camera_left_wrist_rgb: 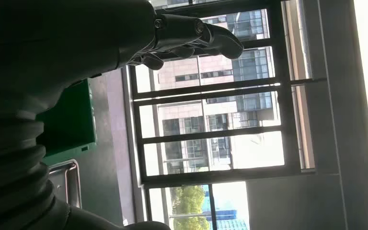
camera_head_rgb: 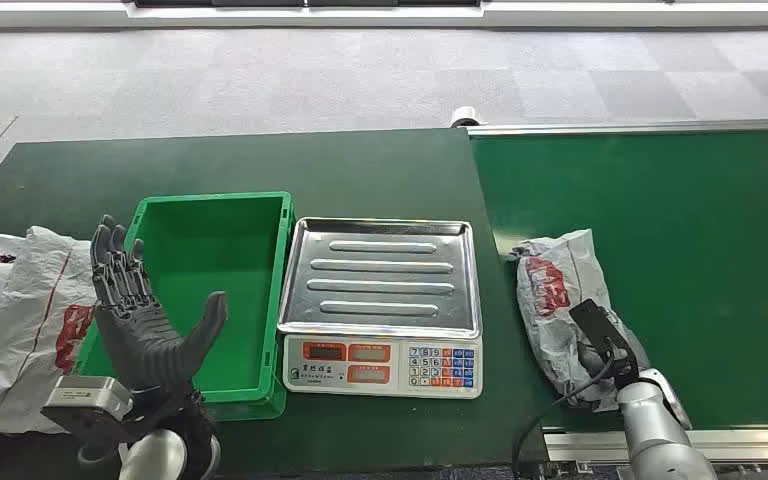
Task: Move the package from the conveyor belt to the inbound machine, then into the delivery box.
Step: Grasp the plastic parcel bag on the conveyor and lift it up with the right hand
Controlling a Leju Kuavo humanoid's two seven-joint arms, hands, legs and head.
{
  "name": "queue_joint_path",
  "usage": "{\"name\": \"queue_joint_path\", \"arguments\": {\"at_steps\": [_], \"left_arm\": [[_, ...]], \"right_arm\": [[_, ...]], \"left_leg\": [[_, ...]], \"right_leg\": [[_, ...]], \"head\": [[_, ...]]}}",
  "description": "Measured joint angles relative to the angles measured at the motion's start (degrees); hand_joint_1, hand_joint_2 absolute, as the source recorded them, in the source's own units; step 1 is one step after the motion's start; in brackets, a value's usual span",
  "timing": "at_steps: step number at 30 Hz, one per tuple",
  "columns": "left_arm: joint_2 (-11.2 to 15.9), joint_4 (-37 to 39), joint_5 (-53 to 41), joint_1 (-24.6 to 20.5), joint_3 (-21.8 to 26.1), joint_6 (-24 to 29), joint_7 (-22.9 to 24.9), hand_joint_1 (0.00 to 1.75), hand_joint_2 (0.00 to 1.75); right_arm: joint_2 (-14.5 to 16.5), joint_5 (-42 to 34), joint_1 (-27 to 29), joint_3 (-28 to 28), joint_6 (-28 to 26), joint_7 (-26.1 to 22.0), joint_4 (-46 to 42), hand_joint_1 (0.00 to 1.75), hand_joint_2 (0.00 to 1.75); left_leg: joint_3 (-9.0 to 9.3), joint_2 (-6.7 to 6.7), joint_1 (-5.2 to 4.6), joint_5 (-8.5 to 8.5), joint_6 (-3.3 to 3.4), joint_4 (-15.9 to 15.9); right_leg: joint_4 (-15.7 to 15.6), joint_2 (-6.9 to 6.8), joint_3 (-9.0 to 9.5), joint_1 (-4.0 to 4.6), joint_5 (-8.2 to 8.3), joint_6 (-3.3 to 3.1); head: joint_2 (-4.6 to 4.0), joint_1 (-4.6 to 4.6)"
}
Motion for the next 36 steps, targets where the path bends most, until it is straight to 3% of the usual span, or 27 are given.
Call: {"name": "queue_joint_path", "arguments": {"at_steps": [4, 9, 19, 23, 36], "left_arm": [[0.08, -0.46, -0.03, 0.24, 0.00, 0.14, 0.00, 0.00, 1.75], [0.08, -1.53, -0.10, 0.27, 0.00, 0.15, 0.00, 0.00, 1.75], [0.08, -2.27, -0.20, 0.33, 0.00, 0.16, 0.00, 0.00, 1.75], [-0.29, -3.32, -1.31, 1.26, 0.01, 0.05, 0.00, 0.00, 1.75], [-4.08, -6.07, -5.23, 4.20, 2.31, -4.99, 0.00, 0.00, 1.75]], "right_arm": [[2.28, -2.20, 1.98, 4.09, 3.34, -3.46, -2.59, 0.00, 1.75], [4.21, -4.77, 4.15, 10.47, 6.18, -3.53, -7.12, 0.00, 1.75], [4.97, -5.10, 5.53, 14.60, 6.47, -3.03, -9.91, 0.03, 1.75], [5.06, -7.42, 6.19, 16.20, 6.56, -1.59, -11.17, 1.75, 1.75], [5.54, -17.96, 13.33, 24.18, 5.39, 5.48, -25.60, 1.75, 1.75]], "left_leg": [[0.03, 0.18, 0.04, -0.03, -0.06, 0.00], [0.08, 0.49, 0.05, -0.04, -0.07, 0.00], [0.09, 0.59, 0.13, -0.02, -0.12, -0.01], [0.08, 0.66, 0.16, -0.04, -0.14, -0.01], [0.01, 0.65, 0.19, -0.07, -0.19, -0.02]], "right_leg": [[0.00, 0.14, -0.02, 0.05, 0.03, -0.05], [0.00, 0.40, -0.09, 0.05, 0.09, -0.14], [0.01, 0.49, -0.12, 0.12, 0.16, -0.23], [0.01, 0.55, -0.15, 0.13, 0.16, -0.25], [0.01, 0.54, -0.23, 0.13, 0.13, -0.28]], "head": [[0.00, 0.00], [0.00, 0.01], [0.00, 0.01], [0.00, 0.00], [0.00, 0.00]]}}
